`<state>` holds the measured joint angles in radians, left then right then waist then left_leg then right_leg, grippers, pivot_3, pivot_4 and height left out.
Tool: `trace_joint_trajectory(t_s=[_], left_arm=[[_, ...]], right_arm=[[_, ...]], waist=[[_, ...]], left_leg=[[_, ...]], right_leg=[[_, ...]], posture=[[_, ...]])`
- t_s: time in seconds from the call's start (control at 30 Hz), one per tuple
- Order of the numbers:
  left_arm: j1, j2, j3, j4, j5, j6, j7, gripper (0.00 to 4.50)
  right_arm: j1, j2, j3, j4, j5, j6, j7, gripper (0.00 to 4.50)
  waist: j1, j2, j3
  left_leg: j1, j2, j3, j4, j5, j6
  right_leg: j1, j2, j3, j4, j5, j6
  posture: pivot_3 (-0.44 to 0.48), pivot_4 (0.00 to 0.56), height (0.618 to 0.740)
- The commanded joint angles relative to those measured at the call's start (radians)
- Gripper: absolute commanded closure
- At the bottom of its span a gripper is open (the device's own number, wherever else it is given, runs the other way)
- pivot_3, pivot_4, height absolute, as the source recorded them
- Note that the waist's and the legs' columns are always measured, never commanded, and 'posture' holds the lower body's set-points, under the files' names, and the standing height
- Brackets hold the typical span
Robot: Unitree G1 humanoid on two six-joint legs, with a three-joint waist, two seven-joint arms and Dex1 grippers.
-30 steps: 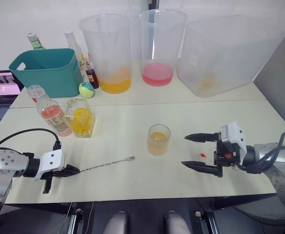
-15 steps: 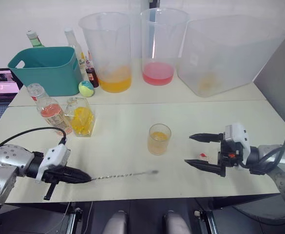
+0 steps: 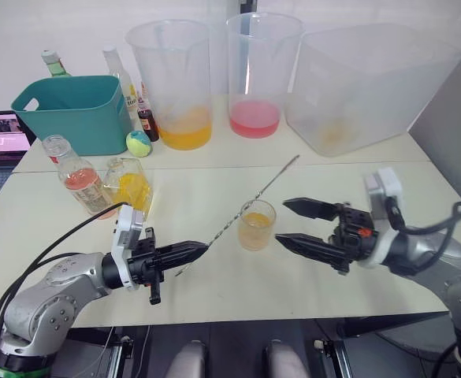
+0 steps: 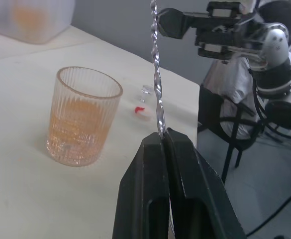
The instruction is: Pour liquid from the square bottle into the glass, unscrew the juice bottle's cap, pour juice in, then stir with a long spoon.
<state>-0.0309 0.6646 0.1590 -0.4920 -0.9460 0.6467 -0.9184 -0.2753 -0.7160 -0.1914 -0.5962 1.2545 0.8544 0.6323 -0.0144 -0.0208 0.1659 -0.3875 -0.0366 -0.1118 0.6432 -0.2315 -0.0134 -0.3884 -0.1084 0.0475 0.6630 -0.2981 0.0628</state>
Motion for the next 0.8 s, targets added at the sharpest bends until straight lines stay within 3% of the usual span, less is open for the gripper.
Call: trace_joint_trajectory(t_s=[0.03, 0.33, 0.67, 0.8], left_arm=[[-0.002, -0.016, -0.004, -0.049, -0.014, 0.003, 0.039, 4.47], [-0.011, -0.025, -0.022, -0.055, -0.001, 0.002, 0.055, 4.47], [-0.038, -0.043, -0.003, -0.057, -0.031, 0.012, 0.089, 4.47], [-0.031, -0.027, 0.005, -0.043, -0.021, 0.013, 0.078, 4.47]], right_arm=[[-0.07, 0.043, 0.037, -0.015, 0.154, 0.026, -0.158, 0.0], [-0.159, 0.112, 0.103, 0.086, 0.229, 0.045, -0.396, 0.0], [-0.125, 0.115, 0.114, 0.061, 0.246, 0.056, -0.421, 0.0], [-0.088, 0.056, 0.025, 0.008, 0.369, 0.047, -0.31, 0.0]], waist=[[0.0, 0.0, 0.0], [0.0, 0.0, 0.0], [0.0, 0.0, 0.0], [0.002, 0.0, 0.0]], left_leg=[[0.0, 0.0, 0.0, 0.0, 0.0, 0.0], [0.0, -0.001, 0.0, 0.0, 0.0, 0.0], [0.0, -0.001, 0.0, 0.0, 0.0, 0.0], [-0.001, -0.001, 0.0, 0.0, 0.0, 0.0]], right_leg=[[0.0, 0.0, 0.0, 0.0, 0.0, 0.0], [0.0, 0.0, 0.0, 0.0, 0.0, 0.0], [-0.001, 0.0, 0.0, 0.0, 0.0, 0.0], [-0.001, 0.0, 0.0, 0.0, 0.0, 0.0]], posture=[[0.0, 0.15, 0.738], [0.0, 0.15, 0.738], [0.0, 0.15, 0.738], [0.0, 0.15, 0.738]])
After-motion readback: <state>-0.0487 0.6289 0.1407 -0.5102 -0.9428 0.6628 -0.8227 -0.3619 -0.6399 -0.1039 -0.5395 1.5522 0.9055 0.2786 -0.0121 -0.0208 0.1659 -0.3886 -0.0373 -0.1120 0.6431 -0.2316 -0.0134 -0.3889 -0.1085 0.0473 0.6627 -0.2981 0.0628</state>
